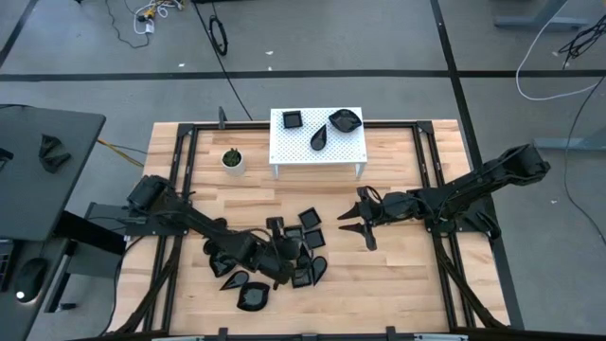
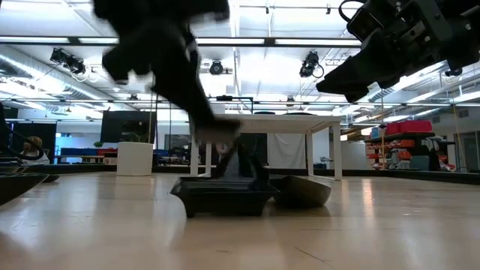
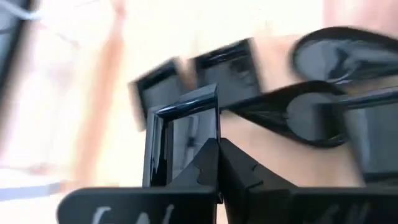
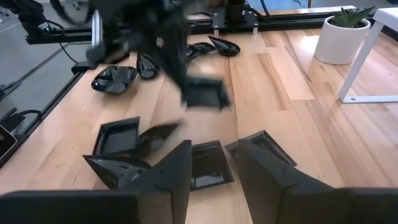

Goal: Pick & Place Mini shaped plates
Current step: Stack the black plate on top of the black plate on the shelf

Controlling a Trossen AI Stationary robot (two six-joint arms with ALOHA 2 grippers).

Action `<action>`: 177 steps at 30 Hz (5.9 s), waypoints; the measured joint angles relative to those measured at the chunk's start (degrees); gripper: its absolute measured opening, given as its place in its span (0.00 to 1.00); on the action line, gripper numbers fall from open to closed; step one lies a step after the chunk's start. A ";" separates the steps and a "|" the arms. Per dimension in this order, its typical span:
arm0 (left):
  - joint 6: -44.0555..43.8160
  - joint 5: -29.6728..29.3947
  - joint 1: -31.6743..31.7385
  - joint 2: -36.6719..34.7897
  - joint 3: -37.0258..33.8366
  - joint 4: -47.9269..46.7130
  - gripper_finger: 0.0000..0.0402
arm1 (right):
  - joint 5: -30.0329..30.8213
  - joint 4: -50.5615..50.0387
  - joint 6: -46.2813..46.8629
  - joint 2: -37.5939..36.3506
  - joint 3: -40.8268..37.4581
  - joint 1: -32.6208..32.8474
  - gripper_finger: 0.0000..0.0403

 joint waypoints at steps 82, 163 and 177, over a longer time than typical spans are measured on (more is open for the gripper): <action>33.81 30.44 56.43 -0.92 17.91 2.30 0.42 | 0.04 3.56 0.00 0.02 0.00 -0.01 0.32; 51.81 21.89 54.08 0.57 17.85 -5.89 0.20 | 0.07 3.50 0.02 0.02 0.00 -0.02 0.32; 46.22 21.62 55.71 0.59 17.85 -5.78 0.17 | 0.07 3.50 -0.01 0.02 0.00 -0.01 0.32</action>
